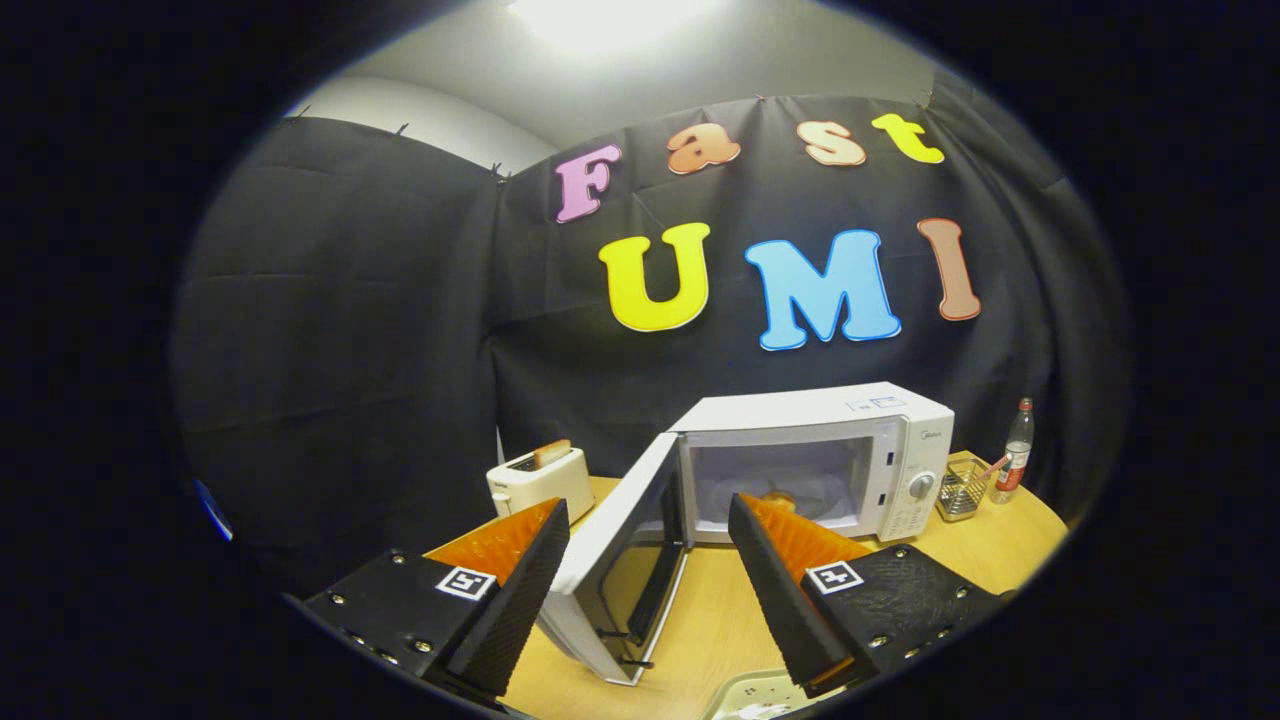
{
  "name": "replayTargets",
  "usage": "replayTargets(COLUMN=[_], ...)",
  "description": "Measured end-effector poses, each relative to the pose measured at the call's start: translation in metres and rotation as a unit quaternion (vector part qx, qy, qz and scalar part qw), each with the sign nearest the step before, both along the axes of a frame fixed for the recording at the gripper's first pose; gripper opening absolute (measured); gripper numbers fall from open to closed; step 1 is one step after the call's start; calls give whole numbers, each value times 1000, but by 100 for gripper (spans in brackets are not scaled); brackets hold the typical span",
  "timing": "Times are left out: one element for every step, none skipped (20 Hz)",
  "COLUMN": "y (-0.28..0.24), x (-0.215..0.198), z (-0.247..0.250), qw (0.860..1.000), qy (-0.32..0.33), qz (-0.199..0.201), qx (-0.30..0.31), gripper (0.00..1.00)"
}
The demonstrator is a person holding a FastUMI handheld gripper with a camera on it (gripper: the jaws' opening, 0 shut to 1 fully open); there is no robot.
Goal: Open the microwave, put the food inside, and close the microwave door.
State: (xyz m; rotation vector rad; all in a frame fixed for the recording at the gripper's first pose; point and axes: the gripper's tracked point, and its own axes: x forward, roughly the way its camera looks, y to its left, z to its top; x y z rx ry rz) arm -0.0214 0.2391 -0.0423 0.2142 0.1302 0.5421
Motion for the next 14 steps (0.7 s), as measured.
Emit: replayTargets(y=[11, 21, 31, 41, 53, 63, 74, 84, 93, 102, 110, 117, 124, 129], x=[-7, -13, -20, -27, -35, -42, -49, -55, -62, -69, -73, -78, -82, -86], z=[5, 9, 13, 17, 19, 19, 19, 17, 16, 13, 9, 3, -3, -9], qw=[1000, 1000, 999, 999, 998, 997, 996, 995, 994, 992, 991, 989, 988, 986], qy=[-4, -8, -12, -15, -15, -14, -12, -11, -10, -9, -8, -4, 0, 4], qz=[12, 22, 34, 45, 58, 71, 85, 97, 110, 123, 134, 146, 156, 165], qx=[1, 2, 3, 3, 3, 4, 7, 6, 2, -2, -6, -8, -11, -16], gripper=[97, 97, 97, 97, 97, 97, 97, 95, 95, 96, 95, 95, 92, 90])
